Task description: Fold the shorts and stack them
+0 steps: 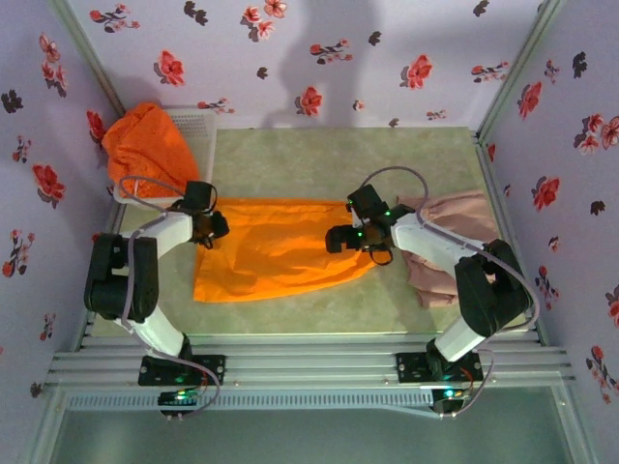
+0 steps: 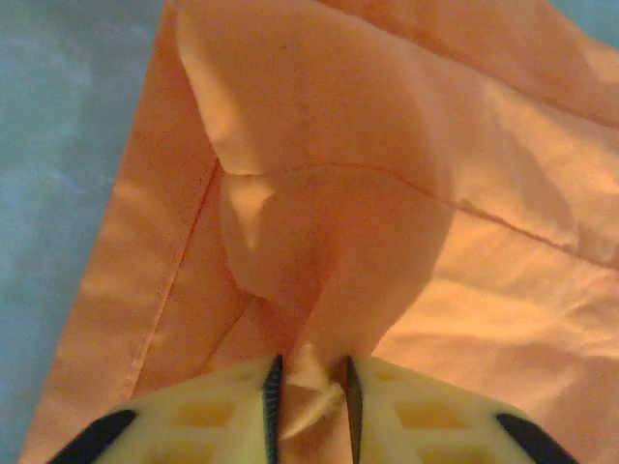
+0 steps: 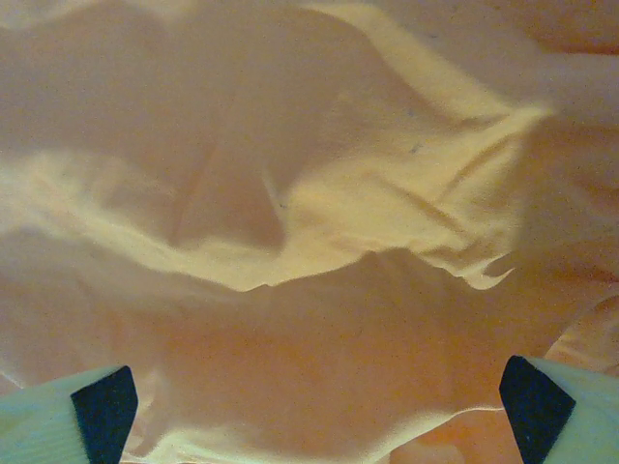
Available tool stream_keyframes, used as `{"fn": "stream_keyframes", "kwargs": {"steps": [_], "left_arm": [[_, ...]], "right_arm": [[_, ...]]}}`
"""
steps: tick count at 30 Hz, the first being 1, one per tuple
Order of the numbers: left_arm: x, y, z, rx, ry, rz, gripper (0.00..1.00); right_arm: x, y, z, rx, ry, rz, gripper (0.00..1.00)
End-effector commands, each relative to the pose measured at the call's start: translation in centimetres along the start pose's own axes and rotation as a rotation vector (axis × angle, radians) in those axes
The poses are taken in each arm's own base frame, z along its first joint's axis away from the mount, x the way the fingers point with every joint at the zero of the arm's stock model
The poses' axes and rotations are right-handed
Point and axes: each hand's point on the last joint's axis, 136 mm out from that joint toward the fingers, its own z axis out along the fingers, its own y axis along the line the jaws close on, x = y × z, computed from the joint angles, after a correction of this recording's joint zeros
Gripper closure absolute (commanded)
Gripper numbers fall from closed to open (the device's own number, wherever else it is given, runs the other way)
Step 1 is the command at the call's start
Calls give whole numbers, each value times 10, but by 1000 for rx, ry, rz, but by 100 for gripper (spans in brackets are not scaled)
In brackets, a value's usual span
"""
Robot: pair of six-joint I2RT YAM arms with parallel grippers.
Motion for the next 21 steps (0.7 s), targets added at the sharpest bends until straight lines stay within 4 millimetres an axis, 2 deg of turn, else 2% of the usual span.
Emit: {"fn": "stream_keyframes", "kwargs": {"steps": [1,2,9,10,11,13,14,15,17,21], "left_arm": [[-13,-6,-1,-16,-20,33,94],[-17,-8,-6,-21,-30,47,99],[-46,-16,-67,-196,-145,247,99],[-49,-16,-75,-232,-157,280,93],[-50,-14,-81,-271,-162,306,80],[-52,-9,-91,-321,-168,335,61],[-54,-6,-96,-337,-169,337,42],[-54,-5,-101,-342,-174,339,31],[-56,-7,-114,-314,-200,315,18],[-44,-30,-127,-102,-228,239,3]], "right_arm": [[-4,-2,1,23,-15,-4,1],[-4,-3,1,26,-16,-5,1],[4,-15,9,78,7,-11,1],[5,-16,11,82,12,-11,1],[6,-17,12,86,17,-9,1],[8,-19,15,91,24,-6,1],[8,-19,15,91,23,-4,1],[8,-19,15,91,24,-4,1],[8,-19,15,90,22,-4,1],[6,-20,13,96,13,-8,1]]}}
